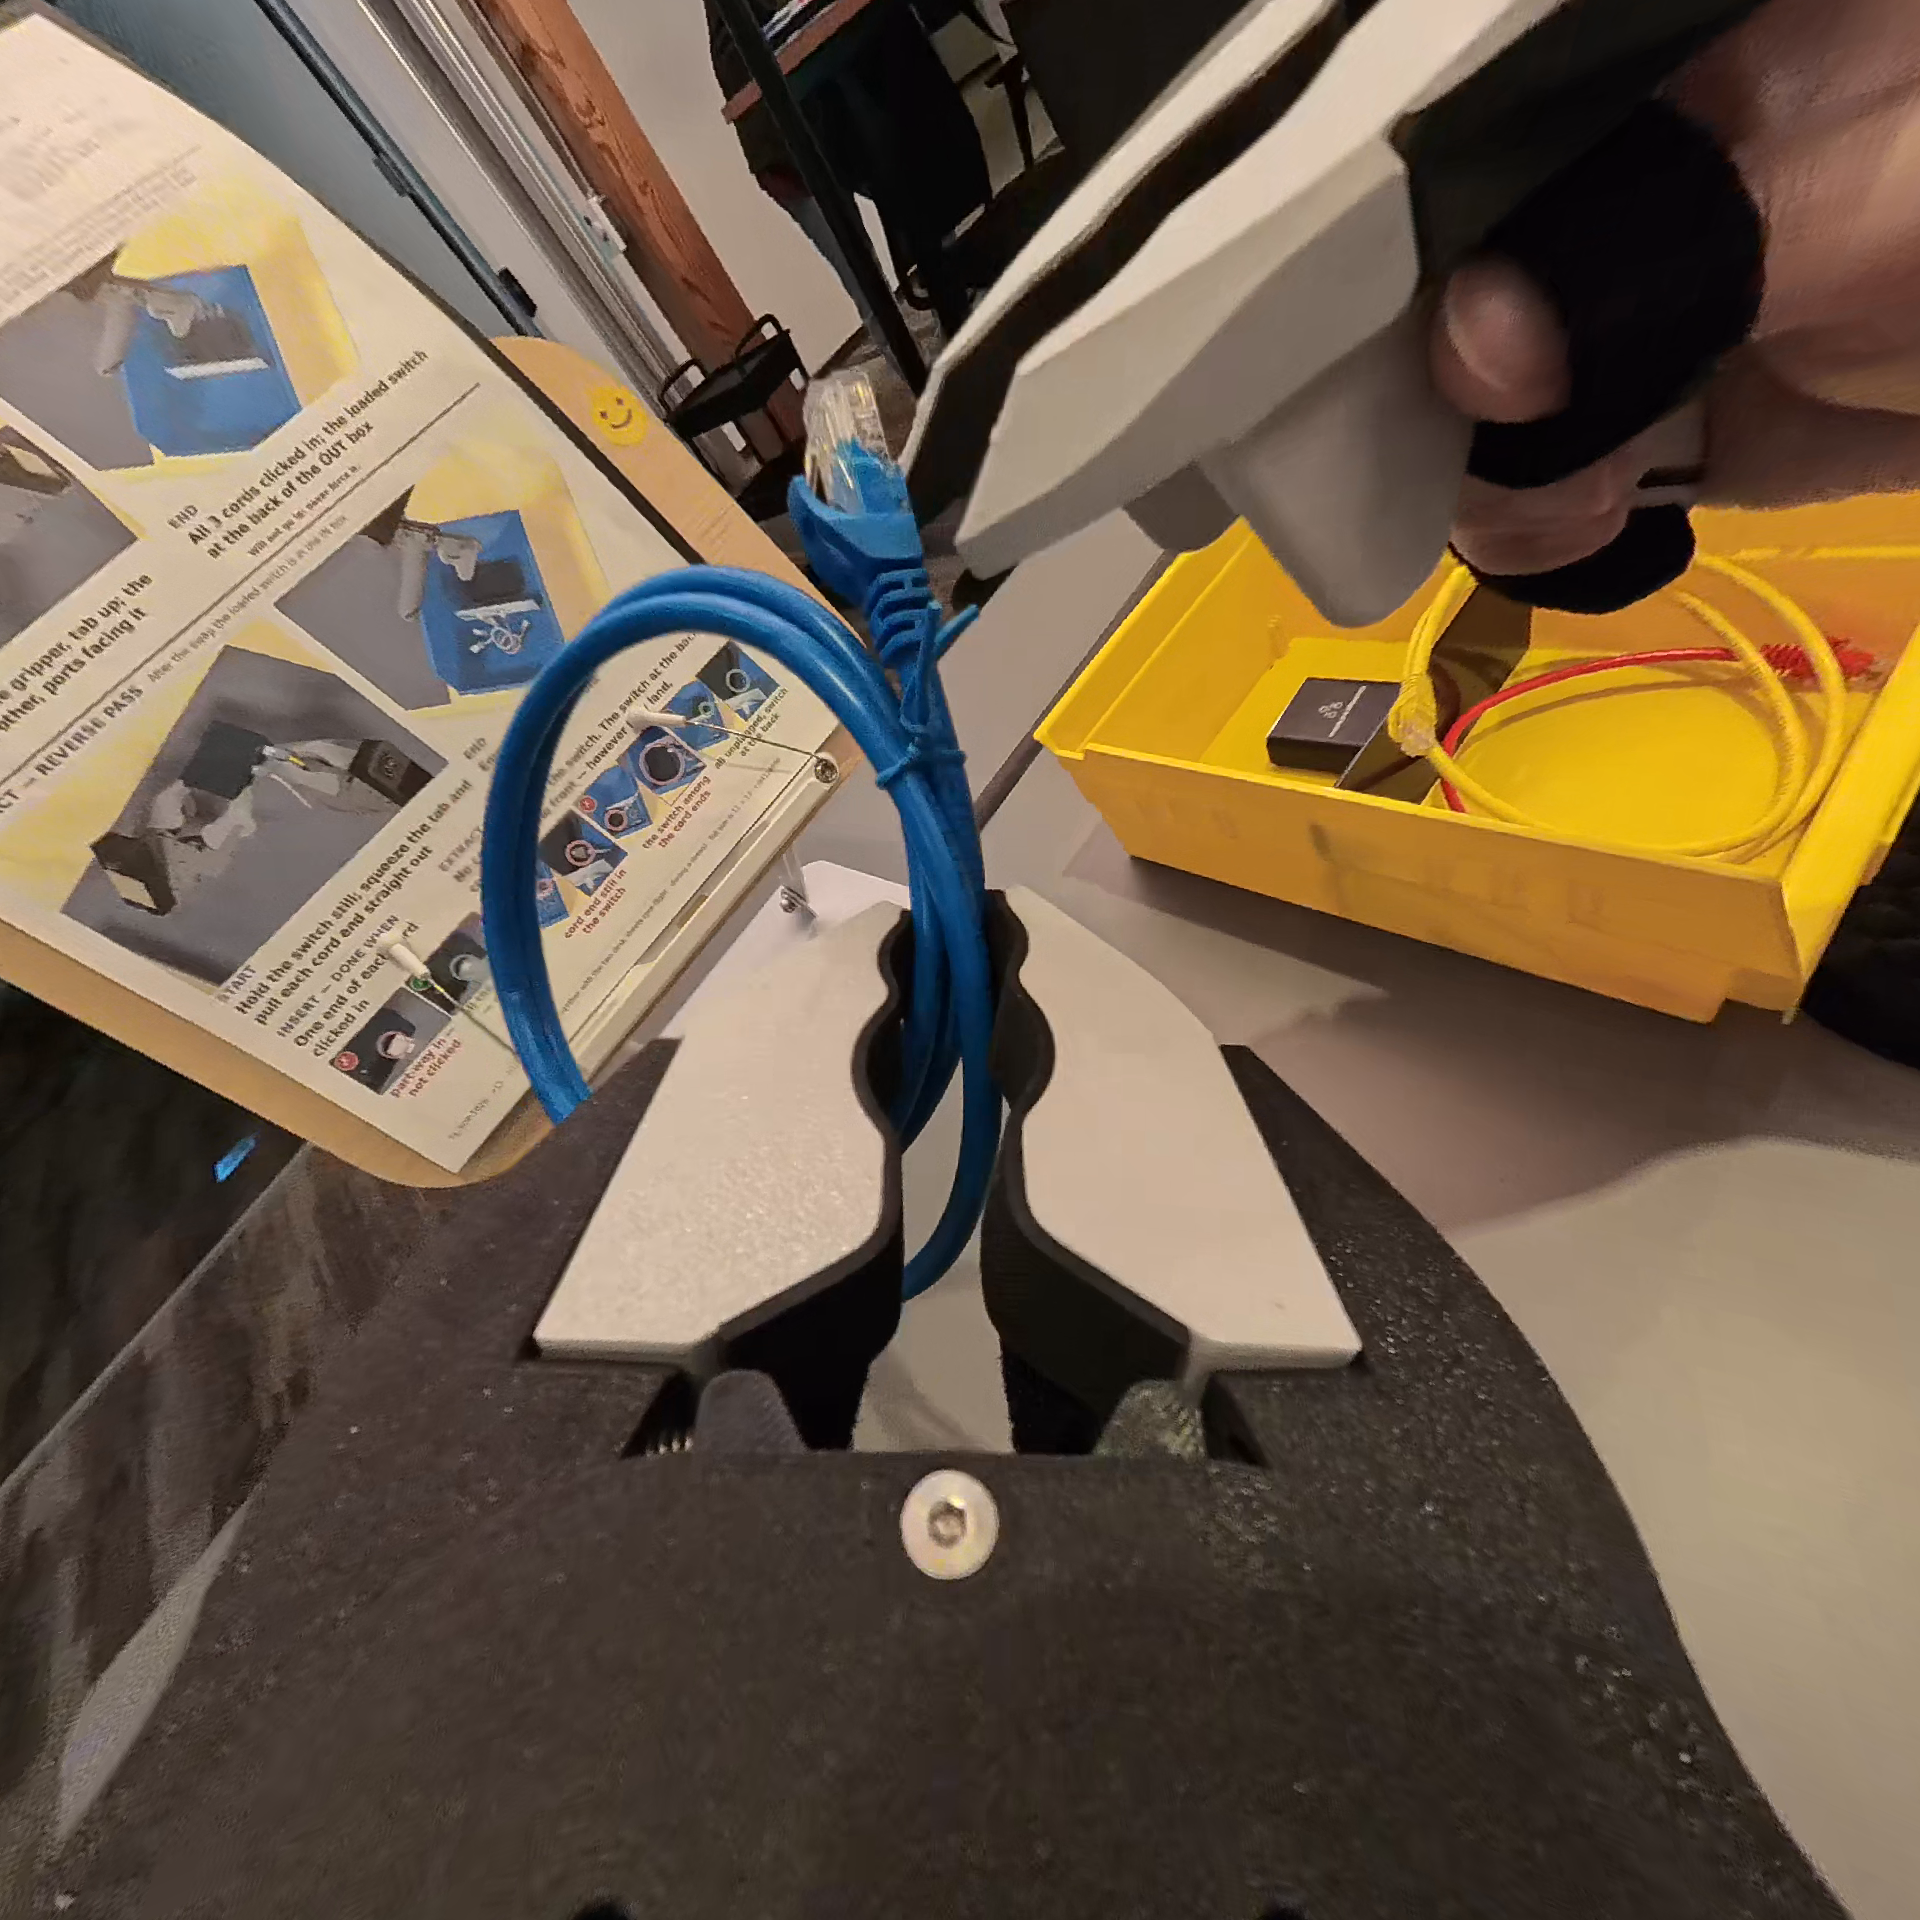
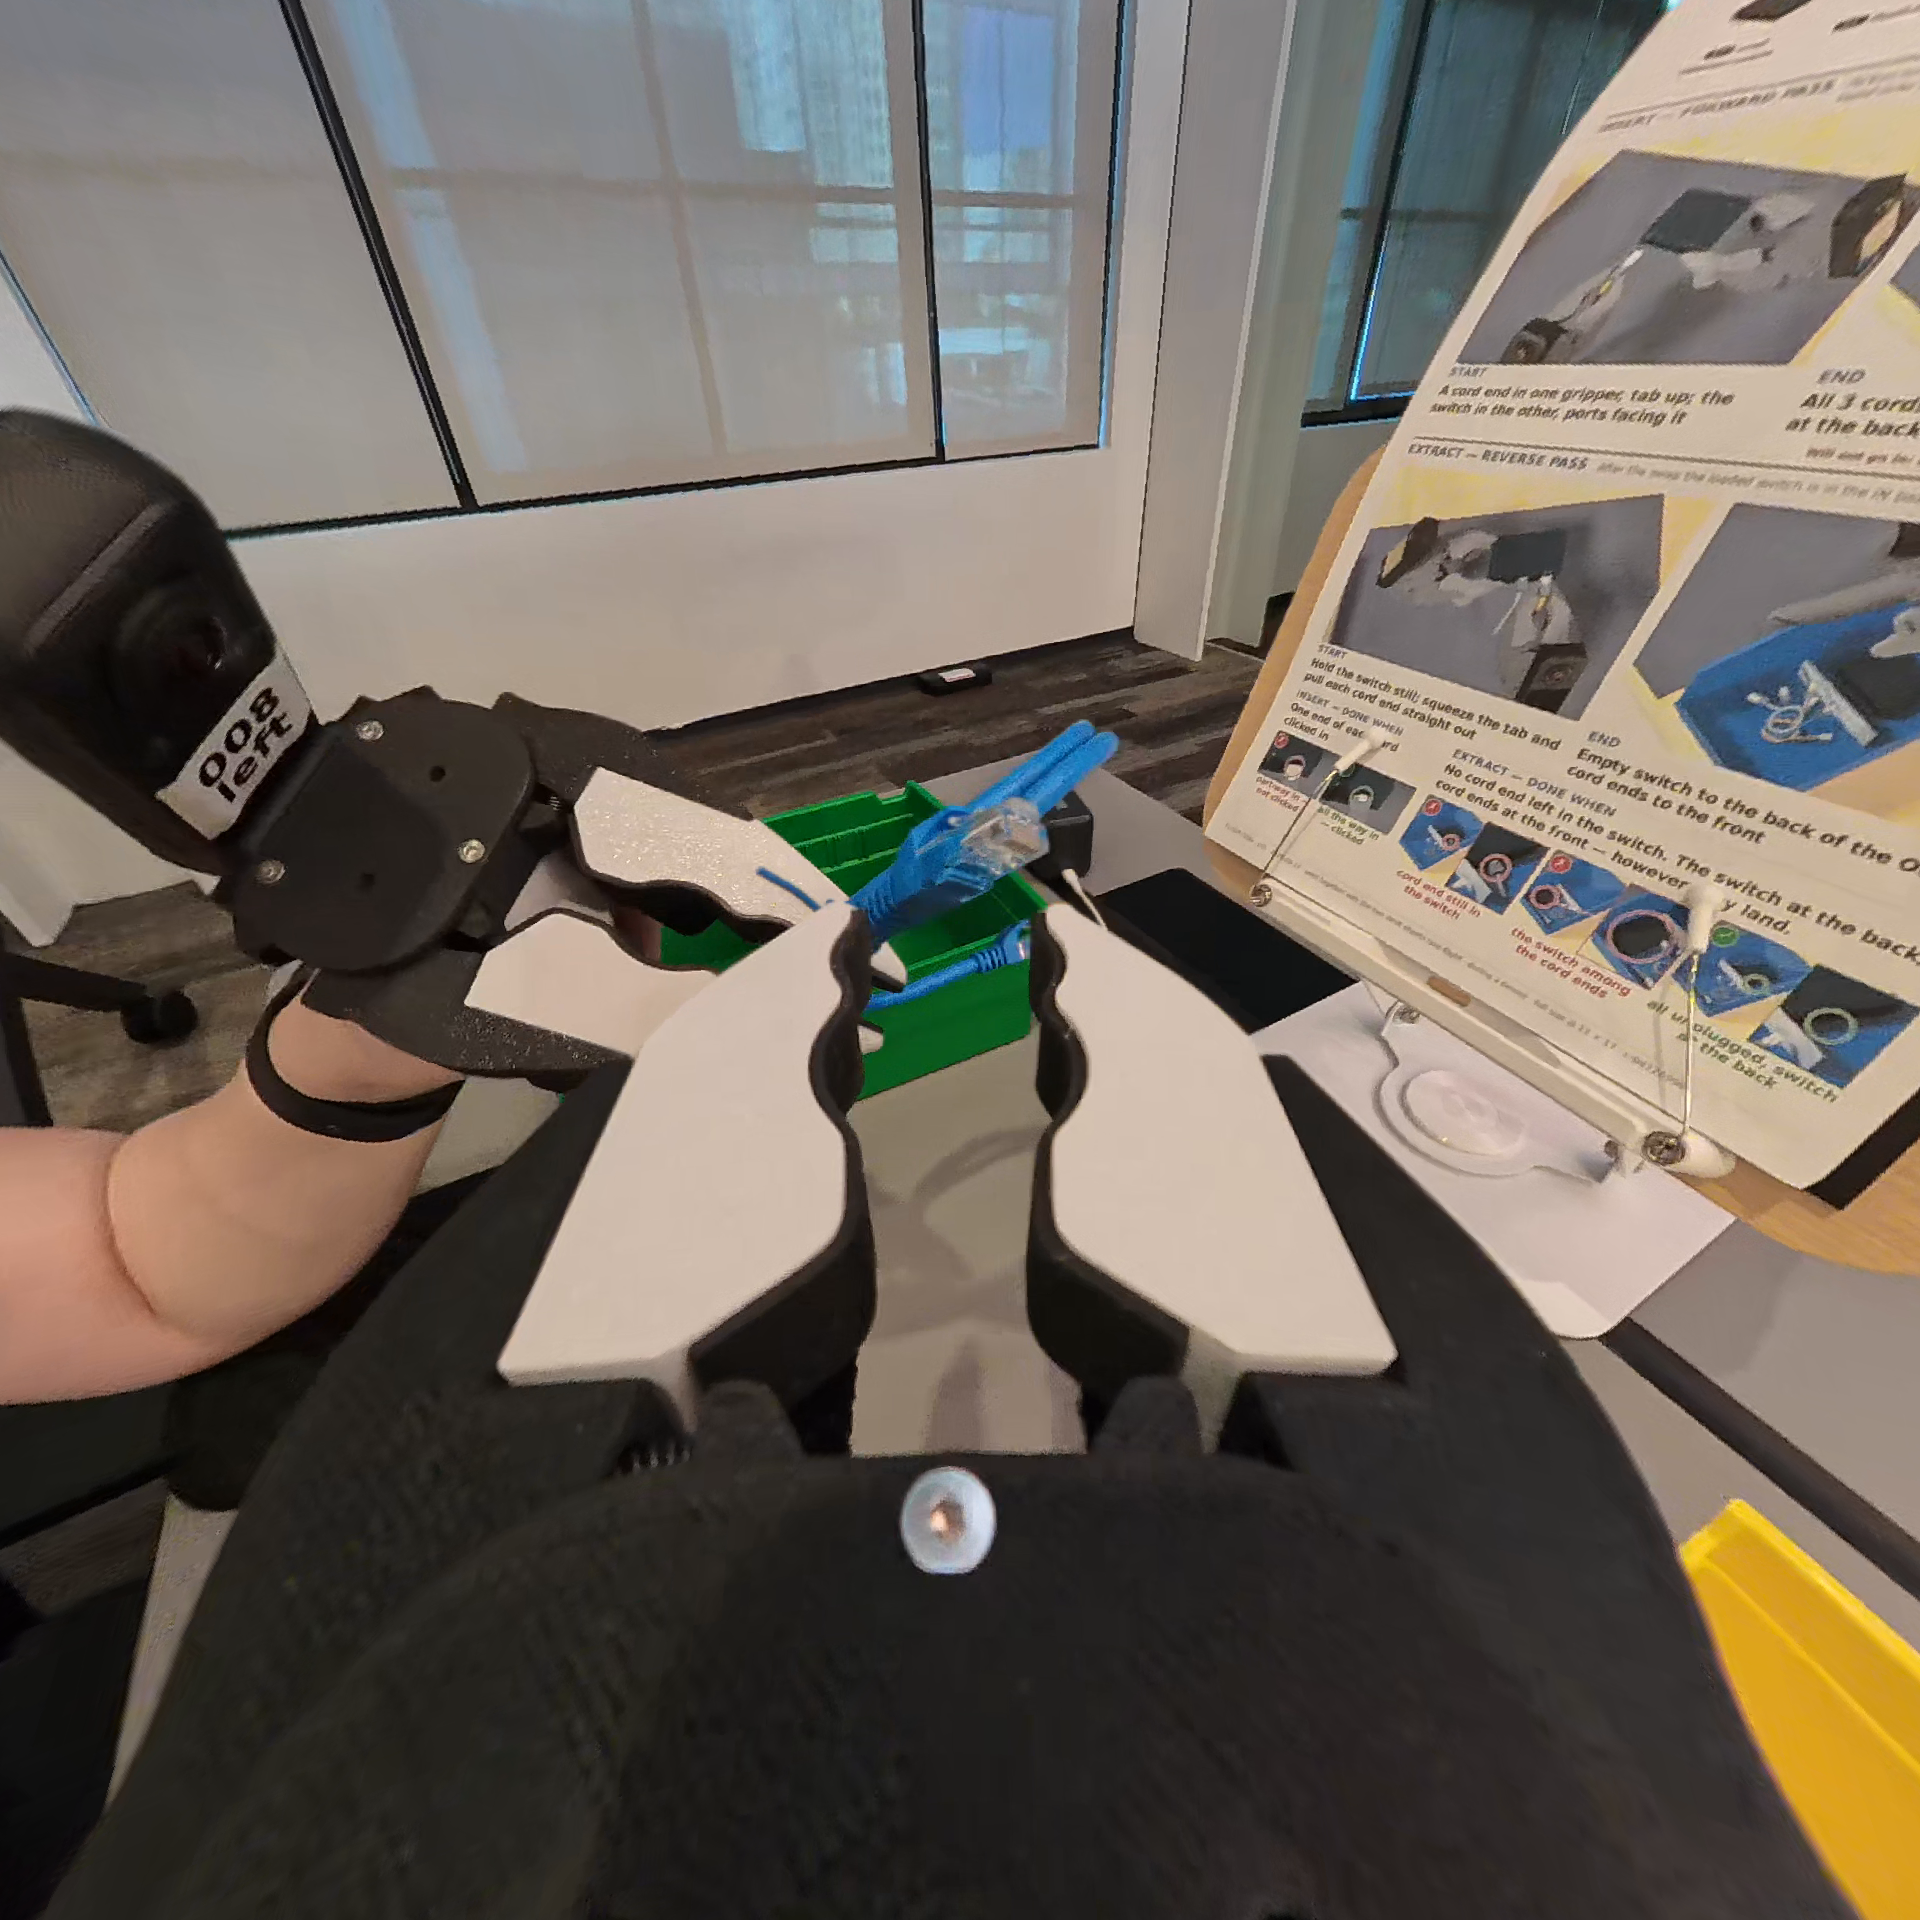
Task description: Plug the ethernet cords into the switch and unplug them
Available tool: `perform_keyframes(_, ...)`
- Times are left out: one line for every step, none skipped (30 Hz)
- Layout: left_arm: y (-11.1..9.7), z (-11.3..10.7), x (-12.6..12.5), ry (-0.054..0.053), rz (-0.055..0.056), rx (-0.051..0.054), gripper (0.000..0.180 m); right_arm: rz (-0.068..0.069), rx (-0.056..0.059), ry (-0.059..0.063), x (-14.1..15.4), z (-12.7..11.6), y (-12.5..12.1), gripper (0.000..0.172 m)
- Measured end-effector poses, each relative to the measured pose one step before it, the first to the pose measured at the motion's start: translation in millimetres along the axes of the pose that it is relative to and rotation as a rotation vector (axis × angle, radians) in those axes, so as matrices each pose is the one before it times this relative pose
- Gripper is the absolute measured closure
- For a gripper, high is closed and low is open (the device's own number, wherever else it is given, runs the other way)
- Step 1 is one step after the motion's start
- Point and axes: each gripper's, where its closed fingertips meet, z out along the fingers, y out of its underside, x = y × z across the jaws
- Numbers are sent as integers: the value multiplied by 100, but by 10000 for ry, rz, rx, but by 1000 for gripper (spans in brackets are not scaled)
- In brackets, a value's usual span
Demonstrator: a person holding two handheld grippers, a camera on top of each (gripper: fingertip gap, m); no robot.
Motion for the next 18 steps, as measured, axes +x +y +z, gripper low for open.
perform_keyframes(-17, 14, 14, 38, -134, 2, 169, -59, 23, 10, -158, 29, -3, 140)
perform_keyframes(-116, 42, 102, 54, -118, 44, 169, -33, 0, -34, -259, 44, -7, 138)
perform_keyframes(-136, 41, 163, 66, -93, 31, 169, -86, -16, -64, -315, 12, -34, 137)
perform_keyframes(-88, -8, 59, -6, -45, -8, 169, -147, 54, 8, -192, -61, -170, 136)
perform_keyframes(-144, -83, 14, -41, 27, 30, 169, -144, 115, 72, -62, -86, -251, 136)
perform_keyframes(-189, -164, -12, -47, 25, 51, 169, -129, 83, 2, -87, -65, -186, 135)
perform_keyframes(-176, -214, -36, -29, -8, 42, 169, -60, 35, -23, -47, -96, -112, 135)
perform_keyframes(-165, -202, -34, -5, -19, 46, 169, 1, 14, -23, 14, -95, -53, 134)
perform_keyframes(-152, -170, -73, -16, -18, 67, 169, 47, 19, 6, 102, -84, -27, 134)
perform_keyframes(-65, -134, -174, -56, -14, 41, 169, 63, 37, 0, 98, -84, -41, 134)
perform_keyframes(49, -93, -265, -92, -6, -4, 169, 55, 69, -21, 72, -83, -73, 133)
perform_keyframes(99, -48, -295, -96, -15, -24, 169, 55, 78, -15, 49, -65, -97, 134)
perform_keyframes(115, -22, -248, -57, -37, -26, 169, 61, 43, -10, 53, -12, -44, 134)
perform_keyframes(119, 16, -164, -19, -55, -29, 169, 57, -23, -5, 56, 26, 60, 134)
perform_keyframes(94, 30, -81, 8, -39, -28, 169, 20, -64, -10, 16, 50, 112, 134)
perform_keyframes(47, 20, -13, 10, -11, -12, 169, -7, -56, 26, 54, 54, 111, 134)
perform_keyframes(23, 35, 36, 11, 8, -1, 169, -20, -40, 52, 70, 35, 71, 134)
perform_keyframes(7, 37, 81, 31, 24, -11, 169, -21, -8, 43, 42, 7, 20, 133)
